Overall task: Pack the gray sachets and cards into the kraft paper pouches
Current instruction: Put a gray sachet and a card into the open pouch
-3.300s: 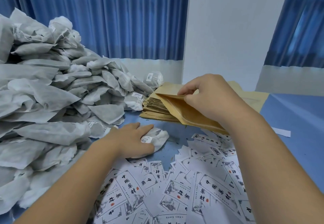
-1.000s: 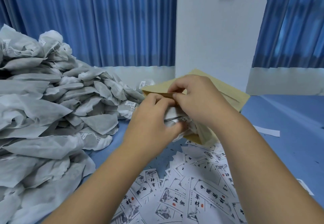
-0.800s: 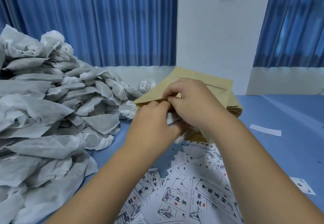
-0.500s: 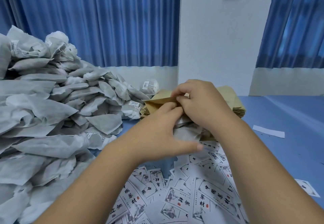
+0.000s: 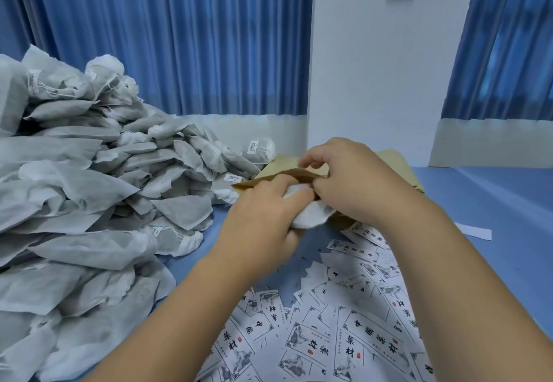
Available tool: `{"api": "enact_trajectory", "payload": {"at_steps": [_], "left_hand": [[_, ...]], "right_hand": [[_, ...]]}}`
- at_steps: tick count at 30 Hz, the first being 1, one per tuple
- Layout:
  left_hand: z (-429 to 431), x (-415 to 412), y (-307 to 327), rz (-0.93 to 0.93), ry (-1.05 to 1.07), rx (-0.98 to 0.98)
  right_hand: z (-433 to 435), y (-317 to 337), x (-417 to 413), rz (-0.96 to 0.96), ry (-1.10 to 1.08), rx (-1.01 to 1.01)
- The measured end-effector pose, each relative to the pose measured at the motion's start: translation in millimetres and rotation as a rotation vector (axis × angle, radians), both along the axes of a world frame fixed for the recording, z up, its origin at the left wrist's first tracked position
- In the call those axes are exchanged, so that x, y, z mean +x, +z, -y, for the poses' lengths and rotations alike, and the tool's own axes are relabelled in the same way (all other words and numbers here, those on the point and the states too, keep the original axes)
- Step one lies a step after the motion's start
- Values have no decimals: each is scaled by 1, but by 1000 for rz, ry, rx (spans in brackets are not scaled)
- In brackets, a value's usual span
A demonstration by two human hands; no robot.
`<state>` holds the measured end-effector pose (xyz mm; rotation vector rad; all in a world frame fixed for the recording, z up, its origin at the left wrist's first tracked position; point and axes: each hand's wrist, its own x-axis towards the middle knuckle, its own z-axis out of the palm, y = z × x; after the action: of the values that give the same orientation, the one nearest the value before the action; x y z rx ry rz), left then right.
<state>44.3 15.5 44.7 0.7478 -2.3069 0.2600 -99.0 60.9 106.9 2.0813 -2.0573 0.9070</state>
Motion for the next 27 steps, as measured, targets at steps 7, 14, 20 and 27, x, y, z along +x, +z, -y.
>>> {"api": "enact_trajectory", "payload": {"at_steps": [7,14,20,27], "left_hand": [[7,10,7,192,-116,411],[7,11,15,-159,-135,337],[-2,-5,10,-169,98,319],[-3,-6,7,-202,102,382]], "right_hand": [[-3,3,2,0,-106,110],[0,2,5,30,-101,6],[3,2,10,98,-9,-73],[5,0,21,47,35,-145]]}}
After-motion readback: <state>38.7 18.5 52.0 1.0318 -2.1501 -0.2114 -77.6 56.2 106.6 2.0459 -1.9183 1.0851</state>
